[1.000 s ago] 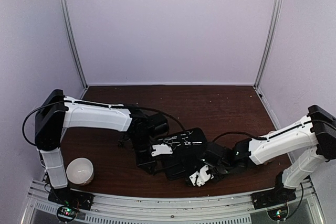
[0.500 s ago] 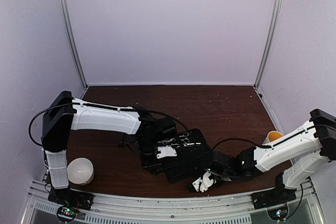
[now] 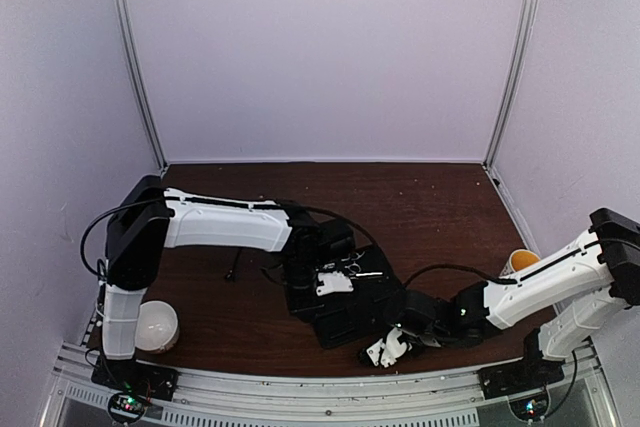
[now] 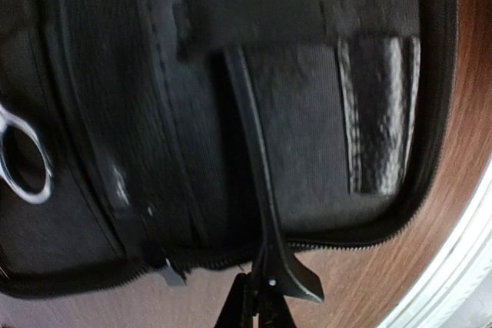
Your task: Sort the hair-cutting tools
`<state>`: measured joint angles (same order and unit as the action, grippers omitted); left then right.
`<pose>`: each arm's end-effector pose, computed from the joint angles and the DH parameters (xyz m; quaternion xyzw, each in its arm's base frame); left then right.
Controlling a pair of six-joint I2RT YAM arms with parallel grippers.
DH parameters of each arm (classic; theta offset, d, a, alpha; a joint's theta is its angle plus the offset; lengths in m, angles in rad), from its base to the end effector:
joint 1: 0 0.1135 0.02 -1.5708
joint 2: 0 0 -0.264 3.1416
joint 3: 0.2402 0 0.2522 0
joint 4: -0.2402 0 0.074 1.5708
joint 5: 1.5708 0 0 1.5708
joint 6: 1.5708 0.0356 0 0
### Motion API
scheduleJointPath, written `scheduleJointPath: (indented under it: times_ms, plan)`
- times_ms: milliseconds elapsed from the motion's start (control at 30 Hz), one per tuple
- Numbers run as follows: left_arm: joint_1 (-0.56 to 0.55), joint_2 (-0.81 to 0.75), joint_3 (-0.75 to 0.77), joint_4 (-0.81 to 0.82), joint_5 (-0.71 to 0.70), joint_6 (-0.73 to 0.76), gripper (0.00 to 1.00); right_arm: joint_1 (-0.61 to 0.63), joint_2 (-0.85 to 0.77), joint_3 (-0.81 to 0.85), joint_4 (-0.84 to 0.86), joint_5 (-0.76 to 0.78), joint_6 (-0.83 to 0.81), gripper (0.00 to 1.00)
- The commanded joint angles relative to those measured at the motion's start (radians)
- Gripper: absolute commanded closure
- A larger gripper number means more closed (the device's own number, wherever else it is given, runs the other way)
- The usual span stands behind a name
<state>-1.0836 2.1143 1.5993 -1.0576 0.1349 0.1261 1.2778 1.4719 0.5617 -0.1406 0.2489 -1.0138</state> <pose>0.1826 -0.3549 0.1617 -0.5673 -0.8207 0.0594 0.0318 0.0793 0.2325 0.1254 -0.8605 0.4245 -0.0853 0.2687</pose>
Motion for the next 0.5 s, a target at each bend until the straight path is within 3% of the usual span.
scheduleJointPath:
  times_ms: [0,467]
  plan:
    - [0.005,0.059,0.081,0.004,0.008,0.044,1.00,0.011,0.043,-0.043,-0.108,-0.039,-0.002,1.00]
    - [0.005,0.158,0.179,0.050,0.037,0.073,1.00,0.012,0.053,-0.045,-0.094,-0.043,0.009,1.00]
